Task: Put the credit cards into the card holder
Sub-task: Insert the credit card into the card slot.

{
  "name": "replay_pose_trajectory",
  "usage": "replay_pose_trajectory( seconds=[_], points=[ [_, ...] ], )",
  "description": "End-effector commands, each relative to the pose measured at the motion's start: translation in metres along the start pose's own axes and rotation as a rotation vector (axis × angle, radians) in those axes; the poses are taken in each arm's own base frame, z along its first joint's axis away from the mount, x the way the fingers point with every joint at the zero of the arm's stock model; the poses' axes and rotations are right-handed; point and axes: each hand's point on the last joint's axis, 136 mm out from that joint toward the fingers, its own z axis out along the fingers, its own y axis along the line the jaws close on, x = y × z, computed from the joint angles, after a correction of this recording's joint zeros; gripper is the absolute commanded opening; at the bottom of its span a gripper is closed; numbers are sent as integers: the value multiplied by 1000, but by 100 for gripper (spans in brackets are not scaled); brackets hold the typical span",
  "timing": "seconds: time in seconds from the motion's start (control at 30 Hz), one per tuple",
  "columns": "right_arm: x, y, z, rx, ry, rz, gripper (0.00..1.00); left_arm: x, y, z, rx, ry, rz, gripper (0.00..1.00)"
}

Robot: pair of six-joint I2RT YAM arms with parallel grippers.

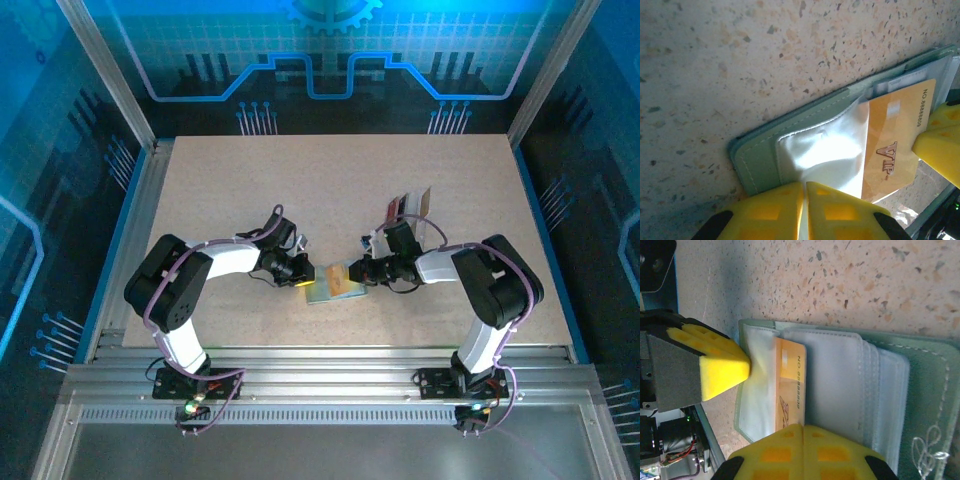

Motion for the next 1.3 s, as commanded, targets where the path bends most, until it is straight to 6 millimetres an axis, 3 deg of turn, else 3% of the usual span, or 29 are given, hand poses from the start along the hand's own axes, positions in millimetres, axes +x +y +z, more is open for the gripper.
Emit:
replay_pose_trajectory(
  seconds=[0.0, 0.73, 1.1, 1.27],
  points=[
    [-7, 2, 5, -14, -3, -3, 0, 18, 23, 3, -65, 53, -40, 12],
    [7, 6, 16, 13, -1, 23, 0, 21, 23, 3, -61, 53, -44, 13],
    [14, -5, 10, 80, 11, 28, 0, 6, -7, -35, 39, -32, -63, 14],
    [14, -5, 10, 83, 6, 40, 0, 3, -7, -33, 36, -23, -68, 14]
  ],
)
